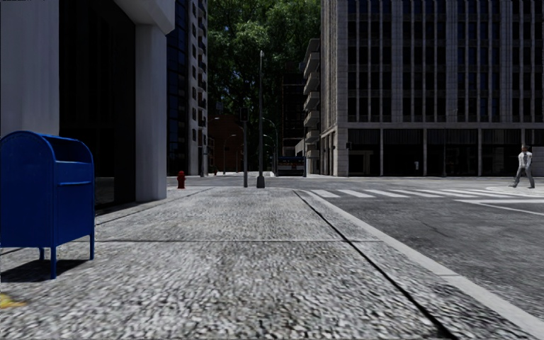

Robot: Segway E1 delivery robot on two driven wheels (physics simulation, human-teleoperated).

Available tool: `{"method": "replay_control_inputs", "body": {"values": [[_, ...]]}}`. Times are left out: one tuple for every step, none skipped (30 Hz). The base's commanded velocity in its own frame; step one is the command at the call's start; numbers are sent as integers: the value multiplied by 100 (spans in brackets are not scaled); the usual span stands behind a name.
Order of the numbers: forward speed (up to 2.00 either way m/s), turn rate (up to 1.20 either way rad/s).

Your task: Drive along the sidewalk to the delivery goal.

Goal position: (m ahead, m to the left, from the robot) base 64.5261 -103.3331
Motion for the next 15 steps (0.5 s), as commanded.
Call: {"method": "replay_control_inputs", "body": {"values": [[200,0],[200,0],[200,0],[200,0],[200,0],[200,0],[200,0],[200,0],[200,0],[200,0],[200,0],[200,0],[200,0],[200,0],[200,0]]}}
